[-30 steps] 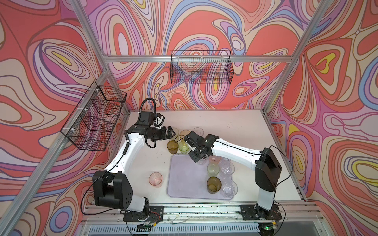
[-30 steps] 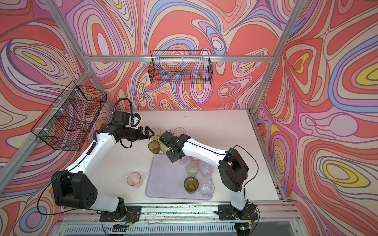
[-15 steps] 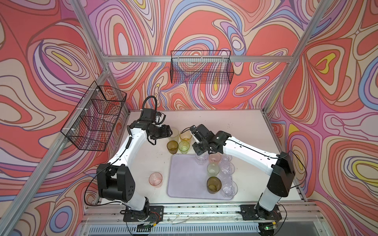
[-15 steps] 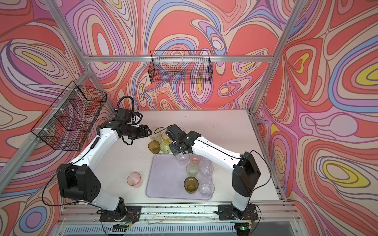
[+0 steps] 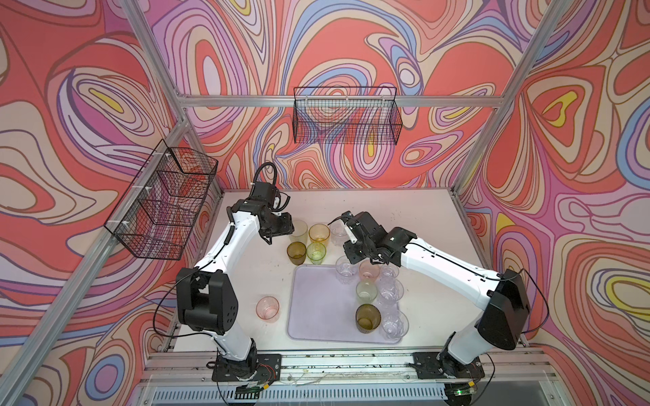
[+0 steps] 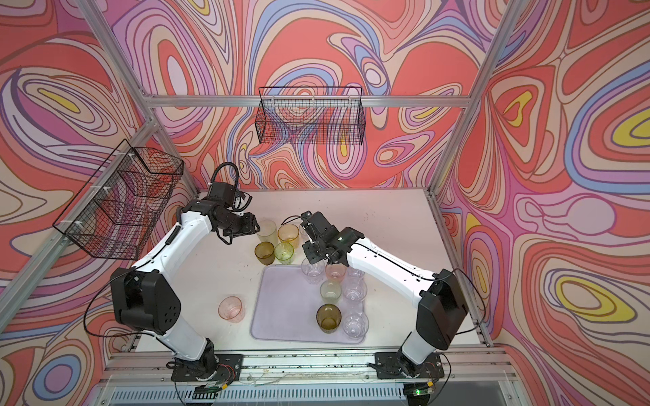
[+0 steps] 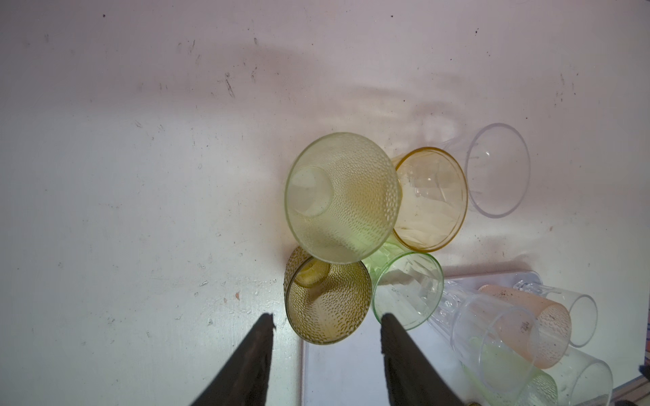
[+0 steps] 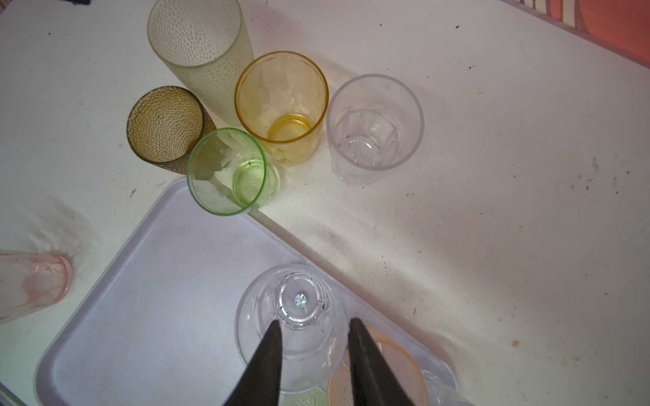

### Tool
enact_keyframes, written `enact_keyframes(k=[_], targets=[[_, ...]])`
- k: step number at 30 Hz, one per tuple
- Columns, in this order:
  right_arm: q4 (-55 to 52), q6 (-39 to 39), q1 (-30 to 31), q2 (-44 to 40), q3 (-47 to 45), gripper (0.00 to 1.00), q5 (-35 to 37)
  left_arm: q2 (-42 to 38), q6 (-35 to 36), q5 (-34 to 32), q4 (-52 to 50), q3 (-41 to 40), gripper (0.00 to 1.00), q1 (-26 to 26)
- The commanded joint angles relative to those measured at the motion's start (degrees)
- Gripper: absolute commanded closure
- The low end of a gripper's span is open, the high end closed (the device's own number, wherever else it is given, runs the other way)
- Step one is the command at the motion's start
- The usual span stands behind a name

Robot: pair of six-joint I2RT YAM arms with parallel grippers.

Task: Place the glasses into the tray
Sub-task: Pick up the glass from the top-center of the table.

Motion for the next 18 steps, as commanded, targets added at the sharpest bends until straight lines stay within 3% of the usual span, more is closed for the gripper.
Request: enact_keyframes(k=[1,4,18], targets=[[2.5,-0.1,-0.6,-2.6,-1.5,0.65,-0.6,2.1,0.1,-1.8,-3.3,2.5,0.53,-0.4],[2.9,0.0,-0.9,-3.2,-2.4,0.64,0.0,3.7,0.3,-2.8,-4.1,4.2,0.59,-0.6],[3.3,0.6,-1.5,-3.8,-3.4,0.58,-0.4,9.8,1.4,-5.1,-6.7,8.4,0.60,-1.6]])
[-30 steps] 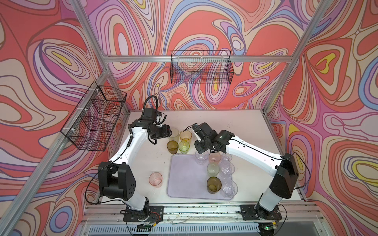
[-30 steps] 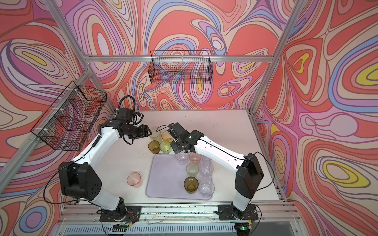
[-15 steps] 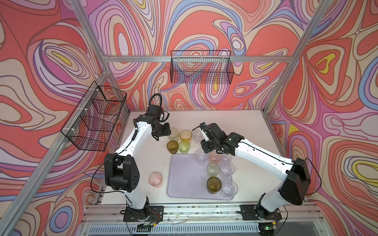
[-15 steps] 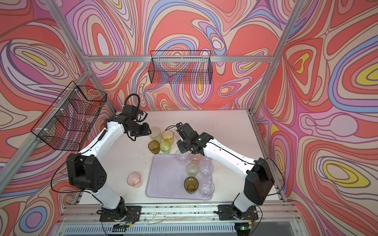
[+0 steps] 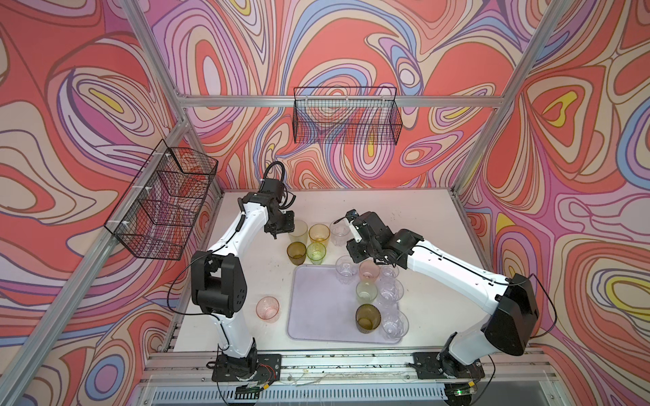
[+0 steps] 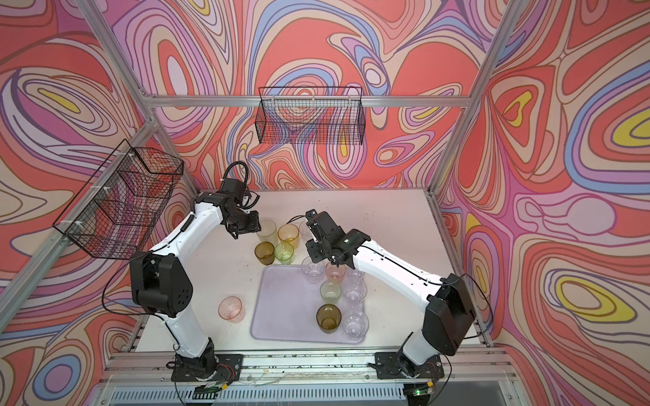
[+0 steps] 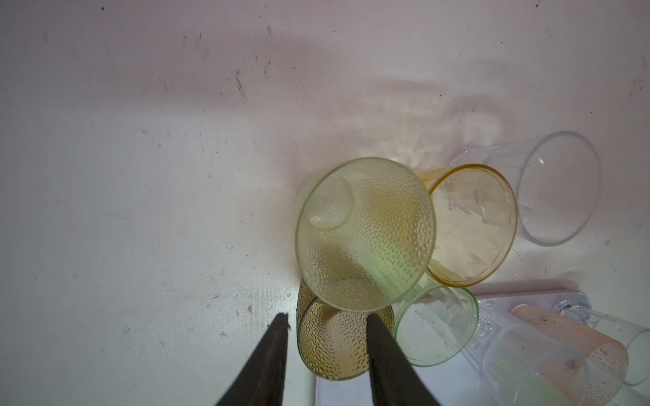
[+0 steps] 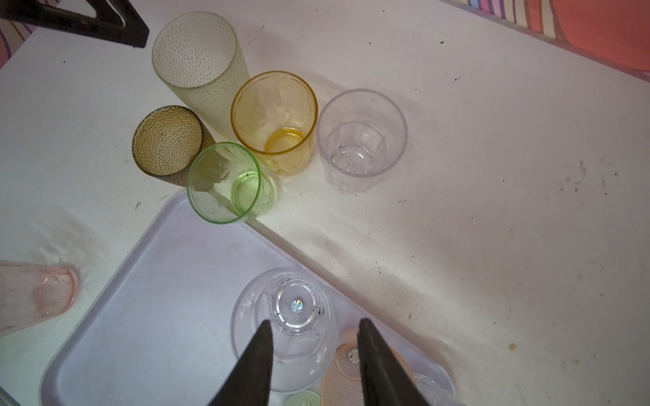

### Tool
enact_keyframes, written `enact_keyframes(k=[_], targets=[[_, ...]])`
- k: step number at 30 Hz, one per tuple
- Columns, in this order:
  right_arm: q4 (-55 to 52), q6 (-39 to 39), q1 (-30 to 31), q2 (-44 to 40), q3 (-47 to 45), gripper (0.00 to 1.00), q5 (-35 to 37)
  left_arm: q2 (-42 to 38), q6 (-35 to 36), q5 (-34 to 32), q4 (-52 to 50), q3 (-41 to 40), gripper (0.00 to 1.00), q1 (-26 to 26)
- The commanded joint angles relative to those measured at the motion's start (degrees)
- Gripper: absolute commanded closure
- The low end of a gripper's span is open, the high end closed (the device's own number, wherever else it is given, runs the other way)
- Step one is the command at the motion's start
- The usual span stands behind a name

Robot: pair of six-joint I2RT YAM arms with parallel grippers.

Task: Place the glasses into the tray
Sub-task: Pick up the glass from the top-center of the table.

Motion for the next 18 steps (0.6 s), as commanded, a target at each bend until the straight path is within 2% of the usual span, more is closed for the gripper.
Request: enact_keyframes(k=[1,18], targets=[[0.5,0.4,-0.5,-1.5,-0.8,0.58,-0.2,1.8,0.8,-1.0,-2.5,1.6,0.60,-0.3],[0.6,0.4,-0.5,-1.3,-1.8,0.59,-1.0,6.0,-1.3,-3.4,-2.1,4.6,0.65,-0.4]])
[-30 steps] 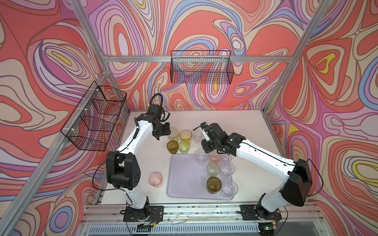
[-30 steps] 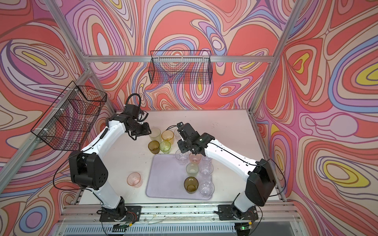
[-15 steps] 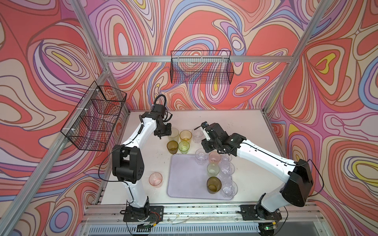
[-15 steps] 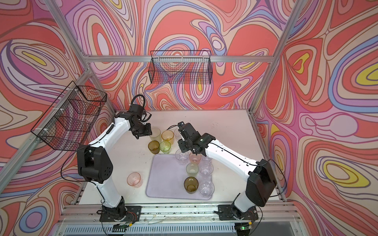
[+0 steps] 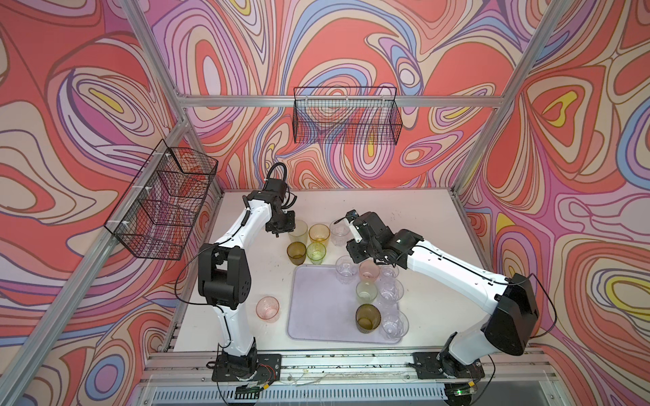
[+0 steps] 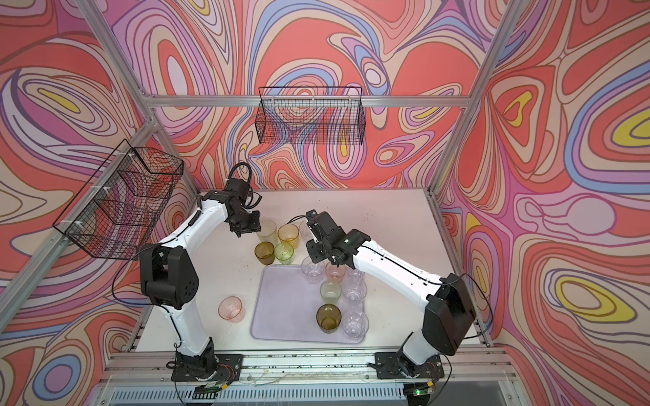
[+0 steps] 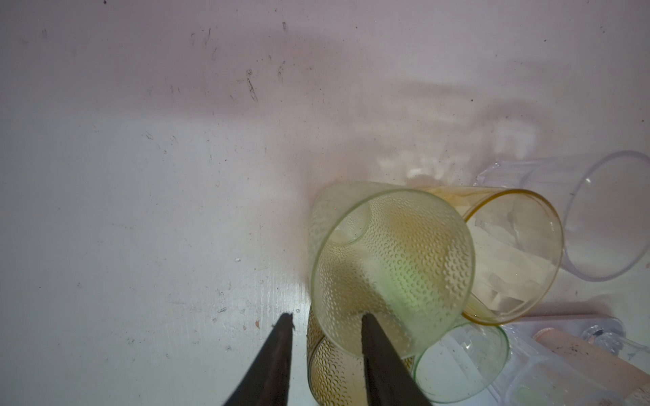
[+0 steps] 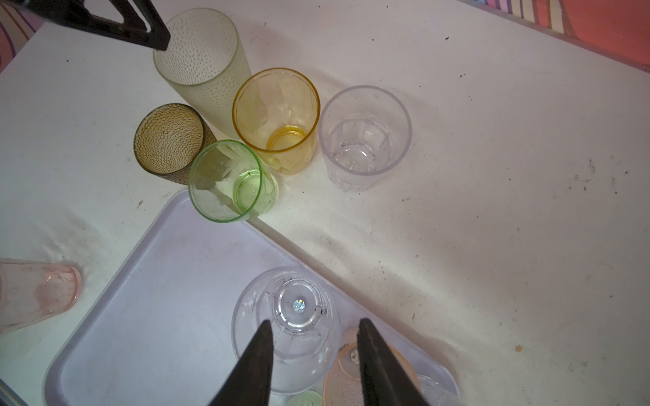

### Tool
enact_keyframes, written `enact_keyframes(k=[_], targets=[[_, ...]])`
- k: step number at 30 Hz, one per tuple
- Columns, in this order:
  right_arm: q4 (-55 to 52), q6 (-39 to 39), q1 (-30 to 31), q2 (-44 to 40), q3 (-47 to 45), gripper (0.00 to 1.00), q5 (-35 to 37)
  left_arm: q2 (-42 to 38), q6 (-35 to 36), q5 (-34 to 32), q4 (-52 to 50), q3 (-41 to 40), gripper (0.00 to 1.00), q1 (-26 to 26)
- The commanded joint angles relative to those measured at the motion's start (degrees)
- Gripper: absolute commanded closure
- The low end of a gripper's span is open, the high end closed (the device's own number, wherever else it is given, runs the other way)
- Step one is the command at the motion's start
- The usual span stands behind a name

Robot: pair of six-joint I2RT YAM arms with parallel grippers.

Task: Place the glasses into the tray
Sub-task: Pick up the glass from the top-center of the table.

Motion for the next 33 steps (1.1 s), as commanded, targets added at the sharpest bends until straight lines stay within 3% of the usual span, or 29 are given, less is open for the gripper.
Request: enact_keyframes(k=[1,16,33], targets=[[0.3,0.4,-0.3,-1.4,-1.0,0.59,0.0,1.7,-0.4,-1.0,-1.7,1.5,0.65,-0.4],[0.3,0.9,-0.3,-2.5,-2.0,0.60,0.2,3.6,-1.2,-1.3,-1.8,2.7,0.81,-0.5],[0.1,1.4,-0.2,-3.0,-2.8,0.62,-0.1,4.7,-1.7,-2.2,-2.9,3.6,0.84,-0.4]])
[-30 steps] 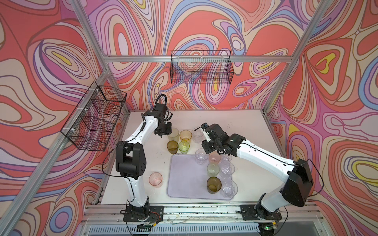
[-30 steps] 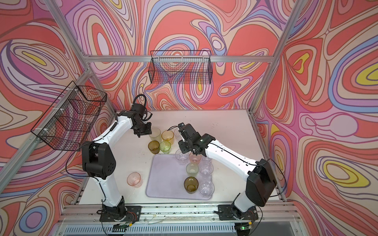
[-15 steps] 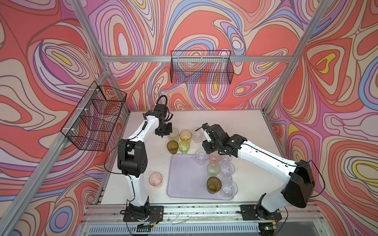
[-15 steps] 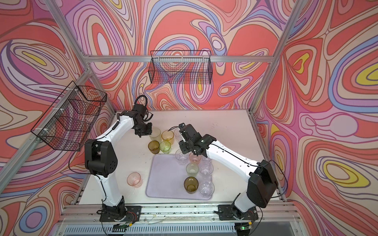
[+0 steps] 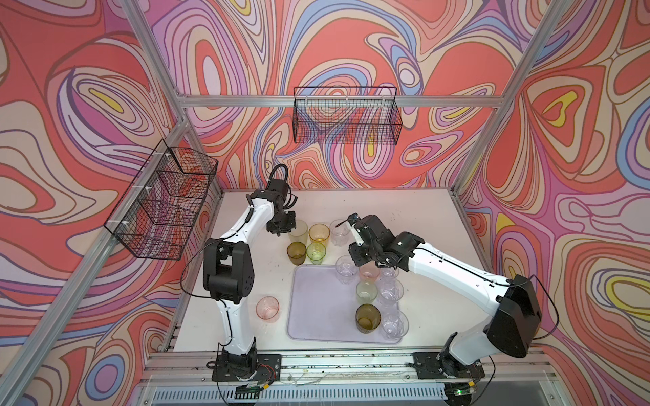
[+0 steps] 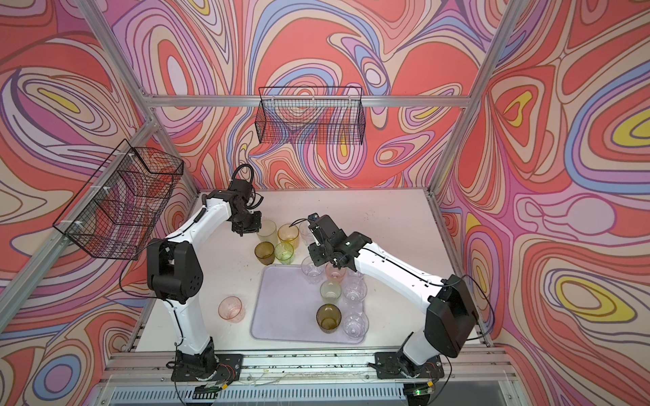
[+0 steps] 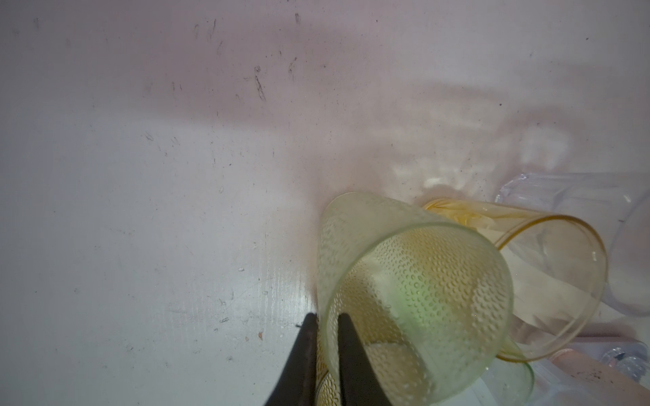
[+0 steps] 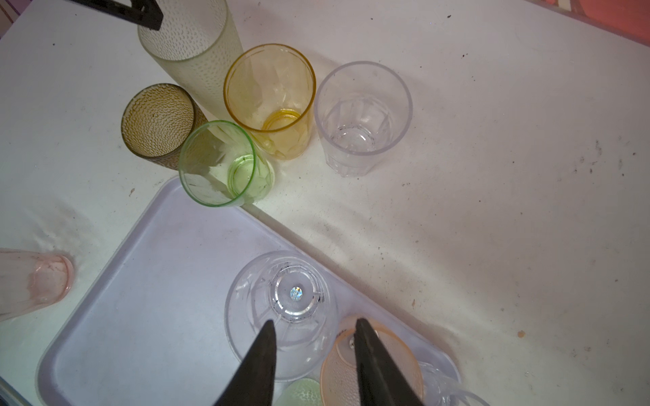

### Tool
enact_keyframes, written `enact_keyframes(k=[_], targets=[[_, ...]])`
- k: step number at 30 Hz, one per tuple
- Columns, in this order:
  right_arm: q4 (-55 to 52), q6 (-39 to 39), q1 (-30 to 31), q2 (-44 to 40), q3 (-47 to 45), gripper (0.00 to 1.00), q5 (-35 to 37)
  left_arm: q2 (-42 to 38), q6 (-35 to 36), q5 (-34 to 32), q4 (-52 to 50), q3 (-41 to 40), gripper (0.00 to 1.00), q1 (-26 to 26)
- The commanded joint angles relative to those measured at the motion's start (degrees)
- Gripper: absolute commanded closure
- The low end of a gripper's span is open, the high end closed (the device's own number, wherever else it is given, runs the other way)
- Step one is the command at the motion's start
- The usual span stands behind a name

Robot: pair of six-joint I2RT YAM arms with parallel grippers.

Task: Place the glasses into the tray
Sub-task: Pick up the glass from the top-center of the table.

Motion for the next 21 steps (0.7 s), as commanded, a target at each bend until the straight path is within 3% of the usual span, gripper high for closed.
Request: enact_keyframes(k=[1,21], targets=[[0.2,0.7,-0.3,-1.9,-0.6,0.62,-0.1,1.3,-0.9,-0.8,-2.2,1.6,0.85,-0.4],[0.1,0.9,-0.2,-1.8,-0.8,0.64,0.0,0.9,-2.0,-2.3,-2.4,3.3,0.98,-0.3]])
